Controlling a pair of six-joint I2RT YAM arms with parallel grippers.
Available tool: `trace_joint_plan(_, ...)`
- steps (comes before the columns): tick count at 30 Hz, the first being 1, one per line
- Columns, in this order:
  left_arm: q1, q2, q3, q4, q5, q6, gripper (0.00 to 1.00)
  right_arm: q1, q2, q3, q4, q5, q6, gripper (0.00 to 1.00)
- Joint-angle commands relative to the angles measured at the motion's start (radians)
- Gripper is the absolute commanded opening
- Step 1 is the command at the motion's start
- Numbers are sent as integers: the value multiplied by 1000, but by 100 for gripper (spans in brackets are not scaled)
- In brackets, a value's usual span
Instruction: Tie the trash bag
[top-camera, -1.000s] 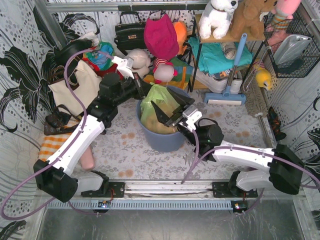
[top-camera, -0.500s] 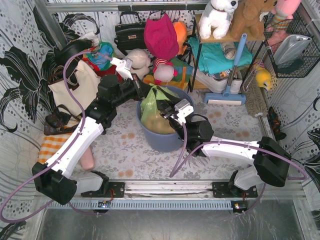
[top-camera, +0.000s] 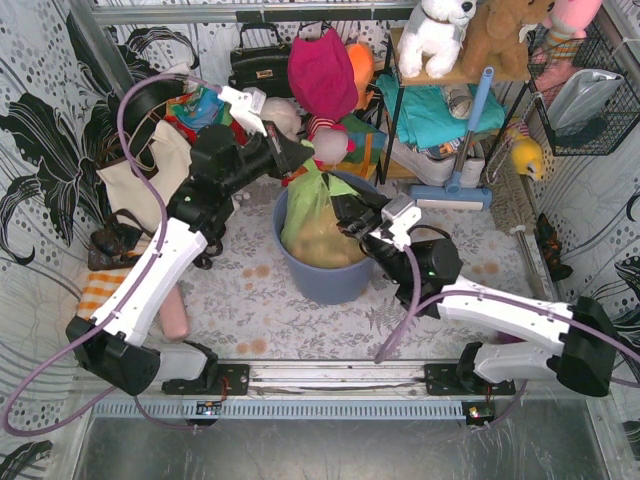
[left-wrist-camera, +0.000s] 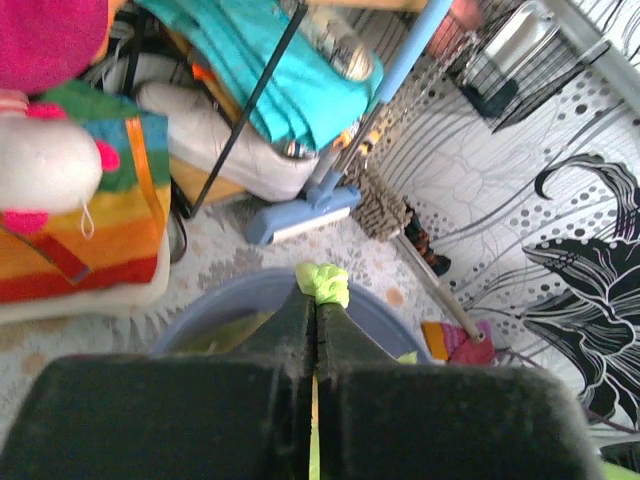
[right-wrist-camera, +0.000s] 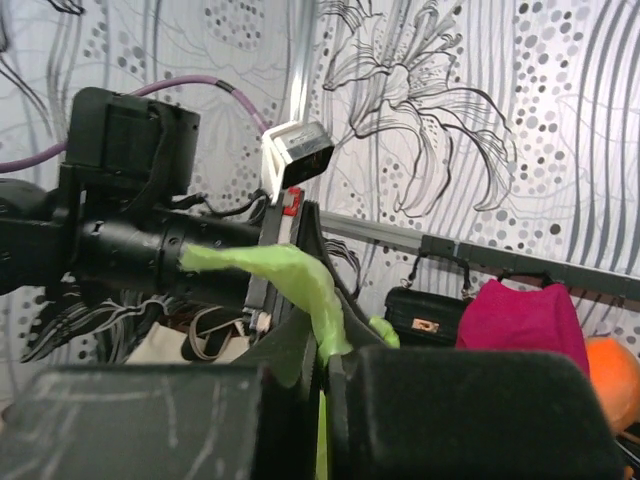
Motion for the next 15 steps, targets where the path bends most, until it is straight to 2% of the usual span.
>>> trace_joint_plan(1, 2, 19, 82, 4, -52, 66, 0, 0, -108, 45, -120, -112, 108, 0)
trace_joint_plan(4, 2, 29, 48, 15, -60, 73, 0, -1, -163, -2, -221, -140, 177, 0)
trace_joint_plan(10, 2, 37, -114, 93, -77, 71, 0, 1, -283, -153, -411, -156, 338, 0)
trace_joint_plan(15, 2, 60, -127, 114, -95, 91, 0, 1, -358, -166, -585, -249, 435, 0)
